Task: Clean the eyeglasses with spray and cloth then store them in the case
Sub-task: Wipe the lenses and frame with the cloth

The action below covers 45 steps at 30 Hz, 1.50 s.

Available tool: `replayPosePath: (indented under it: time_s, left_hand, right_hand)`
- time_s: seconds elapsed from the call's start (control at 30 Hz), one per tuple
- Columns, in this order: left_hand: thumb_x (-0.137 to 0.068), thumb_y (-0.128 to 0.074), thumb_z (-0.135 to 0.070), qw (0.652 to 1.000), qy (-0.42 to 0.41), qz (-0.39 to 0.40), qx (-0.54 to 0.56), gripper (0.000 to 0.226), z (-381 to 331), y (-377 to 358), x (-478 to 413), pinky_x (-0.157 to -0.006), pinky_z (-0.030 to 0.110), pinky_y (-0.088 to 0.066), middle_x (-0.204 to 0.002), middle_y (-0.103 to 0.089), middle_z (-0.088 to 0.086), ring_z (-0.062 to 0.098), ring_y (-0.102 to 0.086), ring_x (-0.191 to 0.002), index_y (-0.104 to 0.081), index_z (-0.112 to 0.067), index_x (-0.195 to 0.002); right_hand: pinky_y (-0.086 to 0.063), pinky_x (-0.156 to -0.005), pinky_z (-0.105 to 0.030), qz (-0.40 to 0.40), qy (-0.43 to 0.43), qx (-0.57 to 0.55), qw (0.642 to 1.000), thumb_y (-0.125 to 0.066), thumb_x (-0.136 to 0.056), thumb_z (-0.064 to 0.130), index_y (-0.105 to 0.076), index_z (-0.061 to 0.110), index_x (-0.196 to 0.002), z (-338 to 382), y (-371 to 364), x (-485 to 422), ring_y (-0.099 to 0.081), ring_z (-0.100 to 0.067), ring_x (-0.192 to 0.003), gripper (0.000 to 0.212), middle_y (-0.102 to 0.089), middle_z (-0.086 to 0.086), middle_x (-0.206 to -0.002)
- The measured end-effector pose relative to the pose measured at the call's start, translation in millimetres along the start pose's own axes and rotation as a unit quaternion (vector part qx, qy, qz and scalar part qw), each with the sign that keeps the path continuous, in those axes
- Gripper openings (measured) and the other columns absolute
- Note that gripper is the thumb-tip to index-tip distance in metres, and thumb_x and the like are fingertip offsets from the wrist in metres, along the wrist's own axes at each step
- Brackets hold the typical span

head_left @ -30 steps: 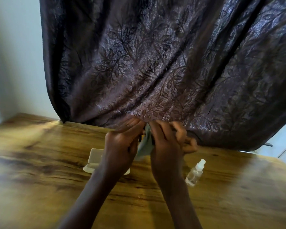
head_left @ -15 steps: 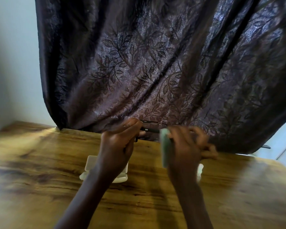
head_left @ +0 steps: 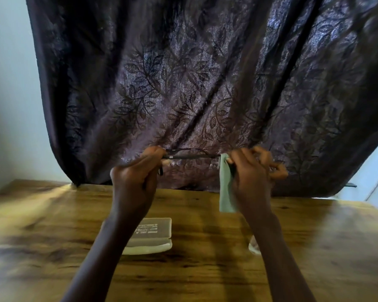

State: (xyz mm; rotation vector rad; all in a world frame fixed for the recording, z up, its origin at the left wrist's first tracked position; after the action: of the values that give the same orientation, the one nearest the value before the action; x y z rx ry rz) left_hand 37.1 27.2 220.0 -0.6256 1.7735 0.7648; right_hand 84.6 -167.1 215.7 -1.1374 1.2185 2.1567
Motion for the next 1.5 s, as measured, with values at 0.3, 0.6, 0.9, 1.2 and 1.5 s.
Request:
replayPosePath:
  time_s: [0.3,0.6,0.9,1.2,1.5]
  left_hand:
    - [-0.073,-0.060,0.014,0.998,-0.023,0.059,0.000,0.013,-4.0,-45.8,-46.6,-0.046,0.031,-0.037,-0.052,-0.061,0.016,0.015,-0.052,-0.043,-0.066,0.003,-0.071]
    - [-0.081,-0.057,0.005,0.998,0.006,0.065,0.016,0.012,28.9,-40.7,-72.8,-0.042,0.031,-0.036,-0.054,-0.061,0.018,0.023,-0.053,-0.043,-0.067,0.008,-0.075]
    - [-0.083,-0.052,0.007,0.996,0.019,0.077,0.031,0.021,16.1,-71.4,-84.2,-0.047,0.019,-0.033,-0.052,-0.054,0.010,0.013,-0.045,-0.048,-0.064,0.008,-0.066]
    - [-0.081,-0.060,0.000,0.999,0.010,0.042,0.022,0.012,30.6,-49.6,-86.0,-0.045,0.028,-0.034,-0.051,-0.059,0.014,0.016,-0.049,-0.046,-0.068,0.005,-0.074]
    - [-0.079,-0.056,0.009,0.998,-0.041,0.052,0.019,0.012,13.2,-49.8,-86.9,-0.048,0.035,-0.043,-0.055,-0.063,0.018,0.024,-0.056,-0.045,-0.067,0.009,-0.073]
  right_hand:
    - [-0.035,-0.089,-0.057,0.056,0.082,0.017,0.995,-0.048,-0.088,0.009,-0.053,0.012,-0.112,47.2,-39.4,-41.8,-0.021,-0.017,-0.116,0.025,-0.055,-0.004,-0.119]
    - [-0.005,-0.069,-0.030,0.010,0.058,0.113,0.992,-0.048,-0.087,0.006,-0.057,0.012,-0.103,-25.3,-25.9,-85.0,-0.036,-0.025,-0.118,0.019,-0.062,-0.003,-0.111]
    - [-0.012,-0.088,-0.041,0.051,0.174,0.122,0.976,-0.053,-0.083,0.008,-0.048,0.008,-0.122,30.7,-50.5,-89.2,-0.033,-0.025,-0.123,0.040,-0.053,-0.007,-0.126]
    - [-0.014,-0.077,-0.037,0.015,0.061,0.123,0.990,-0.046,-0.088,0.017,-0.056,0.010,-0.106,-19.5,-24.8,-96.0,-0.037,-0.025,-0.116,0.022,-0.060,-0.006,-0.114]
    - [-0.014,-0.089,-0.041,0.030,0.181,0.102,0.978,-0.054,-0.082,0.007,-0.053,0.007,-0.117,24.9,-35.0,-87.7,-0.035,-0.028,-0.124,0.035,-0.057,-0.008,-0.122]
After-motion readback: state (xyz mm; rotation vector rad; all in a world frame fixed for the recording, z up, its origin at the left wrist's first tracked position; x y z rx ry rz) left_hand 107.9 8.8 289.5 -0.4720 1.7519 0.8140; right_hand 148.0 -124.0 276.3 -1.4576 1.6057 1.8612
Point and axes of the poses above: each hand's wrist, its own x-axis away from the middle knuckle, its own y-axis out of the back of the hand, z = x × y, the point moved 6 cm from there along -x, towards the middle knuckle
